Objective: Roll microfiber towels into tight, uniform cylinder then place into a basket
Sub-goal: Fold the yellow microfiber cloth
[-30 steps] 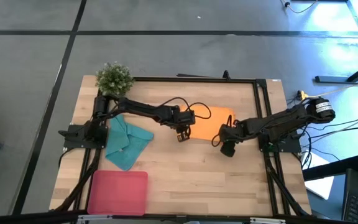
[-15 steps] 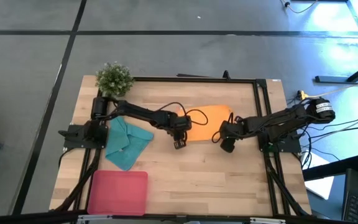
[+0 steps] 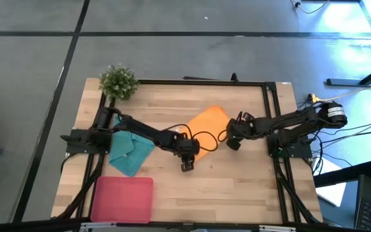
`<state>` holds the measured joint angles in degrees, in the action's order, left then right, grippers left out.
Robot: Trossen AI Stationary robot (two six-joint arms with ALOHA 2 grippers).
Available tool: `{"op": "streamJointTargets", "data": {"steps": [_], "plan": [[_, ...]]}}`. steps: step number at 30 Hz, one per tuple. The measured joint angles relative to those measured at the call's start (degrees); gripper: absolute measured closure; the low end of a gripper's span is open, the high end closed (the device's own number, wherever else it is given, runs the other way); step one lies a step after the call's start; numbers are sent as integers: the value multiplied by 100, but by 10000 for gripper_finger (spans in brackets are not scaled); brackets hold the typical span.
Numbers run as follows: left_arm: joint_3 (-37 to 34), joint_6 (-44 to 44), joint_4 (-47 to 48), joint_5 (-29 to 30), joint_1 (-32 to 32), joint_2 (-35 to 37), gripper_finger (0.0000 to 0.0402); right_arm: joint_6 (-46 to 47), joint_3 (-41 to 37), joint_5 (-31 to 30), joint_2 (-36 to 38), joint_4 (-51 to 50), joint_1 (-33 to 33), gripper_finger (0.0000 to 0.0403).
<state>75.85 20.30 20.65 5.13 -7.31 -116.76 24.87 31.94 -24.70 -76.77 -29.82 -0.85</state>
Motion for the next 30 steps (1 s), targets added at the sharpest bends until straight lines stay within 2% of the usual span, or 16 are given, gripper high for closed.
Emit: {"op": "streamJointTargets", "data": {"steps": [6,11,14,18,24,30], "plan": [[740,-180,723,771,18,177,317,-107,497,45,10,-269,49,240],[918,-259,1308,1228,181,218,317,-93,685,194,98,-267,332,240],[902,-114,1708,1280,362,185,317,39,709,240,112,-250,528,240],[591,25,1799,1341,584,100,317,43,709,378,103,-99,680,240],[146,331,1633,1314,746,106,317,28,709,330,2,201,674,240],[-222,630,1366,1025,726,161,317,28,448,185,-175,524,527,240]]}}
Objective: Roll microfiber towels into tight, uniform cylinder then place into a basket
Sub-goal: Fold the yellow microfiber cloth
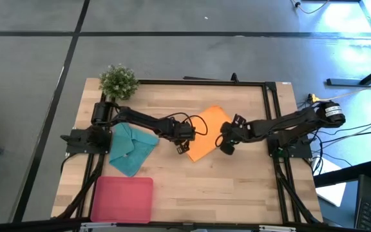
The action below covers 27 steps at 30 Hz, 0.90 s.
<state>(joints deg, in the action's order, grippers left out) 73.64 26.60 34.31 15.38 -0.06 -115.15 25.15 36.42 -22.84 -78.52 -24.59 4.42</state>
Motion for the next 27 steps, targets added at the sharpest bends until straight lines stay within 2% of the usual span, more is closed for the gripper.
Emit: {"op": "streamJointTargets", "data": {"steps": [14,27], "plan": [[-36,917,-370,-336,-777,-28,317,-30,-571,-7,-78,173,-632,240],[-62,1230,-1482,-505,-1453,-72,317,-935,-775,-17,-78,861,-1207,240]]}}
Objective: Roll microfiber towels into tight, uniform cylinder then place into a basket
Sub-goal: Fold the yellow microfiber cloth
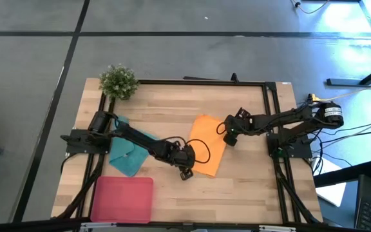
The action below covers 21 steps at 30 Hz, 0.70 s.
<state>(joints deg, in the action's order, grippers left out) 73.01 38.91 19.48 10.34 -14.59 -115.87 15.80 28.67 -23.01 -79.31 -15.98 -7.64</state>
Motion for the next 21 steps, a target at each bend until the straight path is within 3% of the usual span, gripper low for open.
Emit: {"op": "streamJointTargets", "data": {"steps": [11,15,18,21], "plan": [[-8,-49,299,474,40,595,317,-287,505,-336,397,-323,161,240],[2,-320,452,970,40,835,317,-290,557,400,577,-289,508,240],[2,-479,567,933,89,823,317,-259,551,1177,553,-193,879,240],[6,-500,551,832,184,589,317,-260,398,1545,410,322,1257,240]]}}
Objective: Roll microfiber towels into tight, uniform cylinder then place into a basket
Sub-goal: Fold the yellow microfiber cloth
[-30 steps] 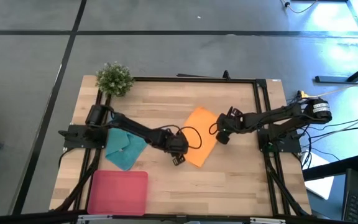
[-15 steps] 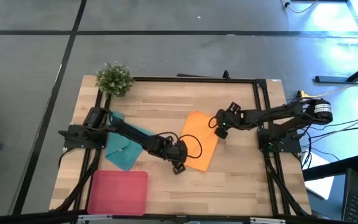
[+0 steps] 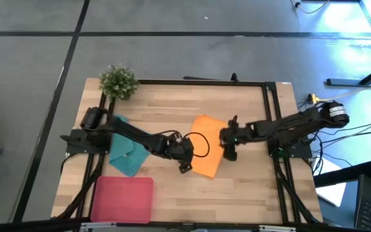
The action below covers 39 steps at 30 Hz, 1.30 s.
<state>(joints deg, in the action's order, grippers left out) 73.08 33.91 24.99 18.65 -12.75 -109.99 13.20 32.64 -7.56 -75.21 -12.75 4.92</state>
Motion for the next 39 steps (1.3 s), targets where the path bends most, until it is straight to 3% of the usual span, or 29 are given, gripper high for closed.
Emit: {"op": "streamJointTargets", "data": {"steps": [6,16,20,30,39], "plan": [[-6,7,-117,-478,127,-450,317,174,-114,-15,-326,397,325,240],[15,451,-275,-710,-108,-560,317,152,-105,-43,-1021,497,171,240],[13,633,-437,-857,-261,-588,317,117,-94,-357,-1135,579,96,240],[-4,425,-610,-593,-440,-540,317,-601,-75,-717,-859,377,190,240],[5,1,-566,-278,-632,-127,317,-1546,-44,-431,-148,196,1224,240]]}}
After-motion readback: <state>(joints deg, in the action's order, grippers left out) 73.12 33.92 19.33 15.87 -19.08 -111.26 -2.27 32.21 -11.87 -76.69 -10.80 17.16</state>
